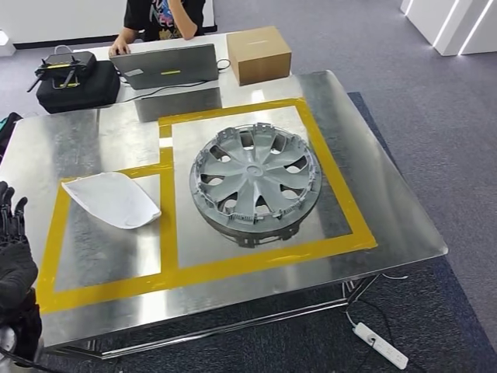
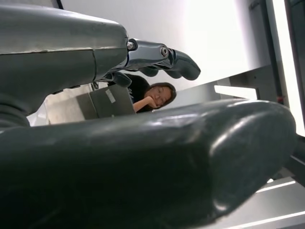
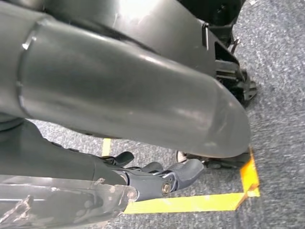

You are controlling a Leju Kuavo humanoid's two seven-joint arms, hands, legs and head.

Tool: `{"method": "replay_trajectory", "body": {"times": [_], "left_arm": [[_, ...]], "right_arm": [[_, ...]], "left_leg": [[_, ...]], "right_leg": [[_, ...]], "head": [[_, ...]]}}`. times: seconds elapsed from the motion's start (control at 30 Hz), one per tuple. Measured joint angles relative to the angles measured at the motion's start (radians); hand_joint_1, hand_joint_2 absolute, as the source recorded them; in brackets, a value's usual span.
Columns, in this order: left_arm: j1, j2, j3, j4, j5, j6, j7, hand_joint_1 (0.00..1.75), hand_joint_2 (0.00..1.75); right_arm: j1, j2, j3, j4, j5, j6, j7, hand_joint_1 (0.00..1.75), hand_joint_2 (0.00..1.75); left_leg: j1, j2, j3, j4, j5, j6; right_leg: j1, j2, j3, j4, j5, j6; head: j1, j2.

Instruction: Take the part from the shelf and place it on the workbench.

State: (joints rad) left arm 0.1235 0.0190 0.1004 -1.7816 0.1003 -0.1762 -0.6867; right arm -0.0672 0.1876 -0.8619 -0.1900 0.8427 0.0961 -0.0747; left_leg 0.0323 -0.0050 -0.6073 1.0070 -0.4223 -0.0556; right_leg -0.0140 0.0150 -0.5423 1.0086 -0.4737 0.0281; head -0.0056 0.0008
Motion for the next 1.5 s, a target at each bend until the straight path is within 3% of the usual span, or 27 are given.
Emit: {"method": "replay_trajectory", "body": {"times": [0.1, 0.17, 0.2, 0.23, 0.33, 0.4, 0.47, 0.5, 0.57, 0.63, 0.67, 0.7, 0.73, 0.8, 0.87, 0.9, 0.97, 1.0, 1.03, 1.1, 1.13, 1.17, 1.23, 1.3, 1.37, 1.43, 1.5], "left_arm": [[-0.001, 0.000, 0.002, 0.000, -0.002, 0.000, 0.001, 0.00, 0.00], [-0.002, 0.000, 0.002, 0.000, -0.005, 0.000, 0.001, 0.00, 0.00], [-0.002, 0.000, 0.002, 0.000, -0.008, 0.000, 0.001, 0.00, 0.00], [-0.004, 0.000, 0.002, 0.000, -0.011, -0.001, 0.001, 0.00, 0.00], [-0.014, 0.000, 0.001, 0.000, -0.016, -0.001, 0.002, 0.00, 0.00], [-0.018, -0.001, 0.000, 0.000, -0.018, -0.001, 0.003, 0.00, 0.00], [-0.018, -0.002, 0.001, 0.000, -0.021, -0.002, 0.003, 0.00, 0.00], [-0.019, -0.002, 0.001, 0.000, -0.023, -0.002, 0.003, 0.00, 0.00], [-0.020, -0.002, 0.001, 0.000, -0.026, -0.002, 0.004, 0.00, 0.00], [-0.020, -0.003, 0.001, 0.000, -0.027, -0.002, 0.004, 0.00, 0.00], [-0.020, -0.003, 0.001, 0.000, -0.027, -0.001, 0.004, 0.00, 0.00], [-0.020, -0.003, 0.001, 0.000, -0.027, -0.001, 0.004, 0.00, 0.00], [-0.020, -0.003, 0.001, 0.000, -0.027, -0.001, 0.004, 0.00, 0.00], [-0.019, -0.003, 0.001, 0.000, -0.027, -0.001, 0.004, 0.00, 0.00], [-0.020, -0.003, 0.001, -0.001, -0.027, -0.001, 0.004, 0.00, 0.00], [-0.020, -0.004, 0.001, -0.001, -0.027, -0.001, 0.004, 0.00, 0.00], [-0.020, -0.004, 0.001, -0.001, -0.027, -0.001, 0.004, 0.00, 0.00], [-0.019, -0.004, 0.001, -0.001, -0.027, -0.001, 0.004, 0.00, 0.00], [-0.019, -0.004, 0.001, -0.001, -0.027, -0.001, 0.004, 0.00, 0.00], [-0.020, -0.004, 0.000, -0.001, -0.025, -0.003, 0.004, 0.00, 0.00], [-0.020, -0.004, 0.000, -0.001, -0.023, -0.005, 0.004, 0.00, 0.00], [-0.020, -0.004, 0.000, -0.001, -0.021, -0.008, 0.004, 0.00, 0.00], [-0.020, -0.004, 0.000, -0.001, -0.019, -0.012, 0.004, 0.00, 0.00], [-0.023, -0.005, 0.000, -0.001, -0.019, -0.012, 0.004, 0.00, 0.00], [-0.030, -0.006, 0.000, -0.001, -0.019, -0.012, 0.005, 0.00, 0.00], [-0.034, -0.007, -0.001, -0.001, -0.020, -0.012, 0.006, 0.00, 0.00], [-0.035, -0.008, -0.001, -0.001, -0.020, -0.012, 0.007, 0.00, 0.00]], "right_arm": [[0.000, 0.000, 0.000, 0.000, 0.000, 0.000, -0.001, 0.00, 0.00], [0.000, 0.000, -0.001, 0.000, -0.001, 0.000, 0.000, 0.00, 0.00], [0.000, 0.000, -0.001, 0.000, -0.001, -0.001, 0.000, 0.00, 0.00], [0.000, 0.000, -0.001, 0.000, -0.001, -0.001, 0.001, 0.00, 0.00], [-0.001, 0.000, -0.001, 0.000, -0.001, -0.001, 0.007, 0.00, 0.00], [0.000, -0.001, -0.001, 0.000, -0.001, 0.000, 0.010, 0.00, 0.00], [0.002, -0.001, -0.001, 0.000, -0.001, 0.000, 0.012, 0.00, 0.00], [0.002, -0.001, -0.002, 0.000, -0.001, 0.000, 0.012, 0.00, 0.00], [0.002, -0.001, -0.004, 0.000, -0.001, 0.000, 0.012, 0.00, 0.00], [0.001, -0.001, -0.006, 0.000, -0.001, 0.001, 0.012, 0.00, 0.00], [0.001, -0.001, -0.007, 0.000, -0.001, 0.001, 0.012, 0.00, 0.00], [0.001, -0.001, -0.008, 0.000, -0.001, 0.001, 0.012, 0.00, 0.00], [0.000, -0.001, -0.008, 0.000, -0.001, 0.001, 0.012, 0.00, 0.00], [-0.002, -0.001, -0.008, 0.000, -0.001, 0.001, 0.012, 0.00, 0.00], [-0.006, -0.001, -0.008, 0.000, 0.000, 0.001, 0.012, 0.00, 0.00], [-0.006, -0.001, -0.008, 0.000, 0.000, 0.001, 0.012, 0.00, 0.00], [-0.005, -0.001, -0.008, 0.000, 0.000, 0.001, 0.012, 0.00, 0.00], [-0.005, -0.001, -0.008, 0.000, 0.000, 0.000, 0.012, 0.00, 0.00], [-0.005, -0.001, -0.009, 0.000, 0.000, 0.000, 0.012, 0.00, 0.00], [-0.005, -0.001, -0.009, 0.000, 0.001, 0.001, 0.012, 0.00, 0.00], [-0.004, -0.001, -0.009, 0.000, 0.001, 0.001, 0.012, 0.00, 0.00], [-0.004, -0.001, -0.009, 0.000, 0.002, 0.001, 0.012, 0.00, 0.00], [-0.003, -0.001, -0.010, 0.000, 0.002, 0.002, 0.012, 0.00, 0.00], [-0.004, -0.001, -0.010, -0.001, 0.002, 0.002, 0.012, 0.00, 0.00], [-0.004, -0.002, -0.011, -0.001, 0.004, 0.002, 0.012, 0.00, 0.00], [-0.003, -0.002, -0.012, -0.002, 0.005, 0.002, 0.013, 0.00, 0.00], [-0.001, -0.002, -0.013, -0.002, 0.005, 0.002, 0.013, 0.00, 0.00]], "left_leg": [[-0.004, 0.001, -0.065, 0.177, -0.123, -0.001], [-0.005, 0.001, -0.078, 0.256, -0.155, 0.001], [-0.005, 0.002, -0.060, 0.243, -0.143, 0.003], [-0.005, 0.002, -0.024, 0.194, -0.118, 0.005], [-0.007, -0.001, 0.096, -0.001, -0.064, 0.008], [-0.011, -0.004, 0.107, -0.032, -0.063, 0.014], [-0.011, -0.002, 0.094, -0.030, -0.053, 0.029], [-0.011, 0.000, 0.087, -0.030, -0.046, 0.040], [-0.012, 0.003, 0.070, -0.031, -0.030, 0.056], [-0.017, 0.004, 0.047, -0.030, -0.012, 0.063], [-0.019, 0.005, 0.035, -0.029, -0.003, 0.064], [-0.022, 0.005, 0.024, -0.029, 0.007, 0.065], [-0.025, 0.005, 0.012, -0.029, 0.016, 0.065], [-0.029, 0.004, -0.006, -0.028, 0.034, 0.061], [-0.030, 0.004, -0.016, -0.028, 0.052, 0.053], [-0.029, 0.005, -0.018, -0.030, 0.060, 0.047], [-0.026, 0.005, -0.022, -0.031, 0.070, 0.035], [-0.025, 0.004, -0.029, -0.021, 0.053, 0.029], [-0.024, 0.004, -0.040, 0.008, 0.017, 0.024], [-0.022, 0.004, -0.072, 0.120, -0.090, 0.016], [-0.021, 0.004, -0.084, 0.186, -0.129, 0.012], [-0.021, 0.004, -0.088, 0.236, -0.145, 0.010], [-0.019, 0.004, -0.053, 0.246, -0.111, 0.007], [-0.014, 0.004, 0.040, 0.135, -0.069, 0.003], [-0.013, 0.002, 0.132, 0.000, -0.081, 0.009], [-0.018, 0.001, 0.155, -0.052, -0.094, 0.028], [-0.019, 0.005, 0.137, -0.047, -0.079, 0.047]], "right_leg": [[0.004, -0.005, -0.026, -0.003, 0.023, -0.022], [0.007, -0.007, -0.043, -0.003, 0.035, -0.023], [0.007, -0.007, -0.050, -0.003, 0.040, -0.021], [0.007, -0.007, -0.056, -0.002, 0.046, -0.018], [0.009, -0.007, -0.071, 0.001, 0.061, -0.002], [0.011, -0.006, -0.078, 0.001, 0.074, 0.011], [0.009, -0.007, -0.085, 0.002, 0.075, 0.023], [0.007, -0.007, -0.093, 0.019, 0.054, 0.028], [0.006, -0.008, -0.127, 0.114, -0.030, 0.035], [0.006, -0.009, -0.159, 0.247, -0.107, 0.038], [0.006, -0.009, -0.161, 0.286, -0.118, 0.037], [0.007, -0.008, -0.145, 0.290, -0.107, 0.034], [0.009, -0.008, -0.110, 0.254, -0.082, 0.029], [0.016, -0.008, -0.003, 0.108, -0.046, 0.015], [0.023, -0.007, 0.071, -0.008, -0.048, 0.006], [0.026, -0.007, 0.080, -0.030, -0.053, 0.004], [0.027, -0.008, 0.065, -0.036, -0.037, -0.007], [0.026, -0.010, 0.058, -0.037, -0.026, -0.016], [0.024, -0.012, 0.048, -0.039, -0.013, -0.023], [0.022, -0.014, 0.023, -0.039, 0.014, -0.032], [0.022, -0.014, 0.006, -0.038, 0.027, -0.032], [0.022, -0.015, -0.012, -0.036, 0.039, -0.031], [0.021, -0.016, -0.048, -0.030, 0.063, -0.027], [0.020, -0.015, -0.080, -0.022, 0.084, -0.020], [0.023, -0.014, -0.100, -0.014, 0.104, -0.009], [0.023, -0.014, -0.108, -0.014, 0.124, 0.001], [0.019, -0.014, -0.118, -0.009, 0.117, 0.013]], "head": [[-0.006, 0.000], [-0.006, 0.000], [-0.006, 0.000], [-0.006, 0.000], [-0.008, 0.000], [-0.009, 0.000], [-0.008, 0.000], [-0.007, 0.000], [-0.006, 0.000], [-0.005, 0.000], [-0.005, 0.000], [-0.006, 0.000], [-0.006, 0.000], [-0.006, 0.000], [-0.006, 0.000], [-0.006, 0.000], [-0.003, 0.000], [-0.004, 0.000], [-0.006, 0.000], [-0.010, 0.000], [-0.010, 0.000], [-0.010, 0.000], [-0.010, 0.000], [-0.011, 0.000], [-0.011, 0.000], [-0.011, 0.000], [-0.010, 0.000]]}}
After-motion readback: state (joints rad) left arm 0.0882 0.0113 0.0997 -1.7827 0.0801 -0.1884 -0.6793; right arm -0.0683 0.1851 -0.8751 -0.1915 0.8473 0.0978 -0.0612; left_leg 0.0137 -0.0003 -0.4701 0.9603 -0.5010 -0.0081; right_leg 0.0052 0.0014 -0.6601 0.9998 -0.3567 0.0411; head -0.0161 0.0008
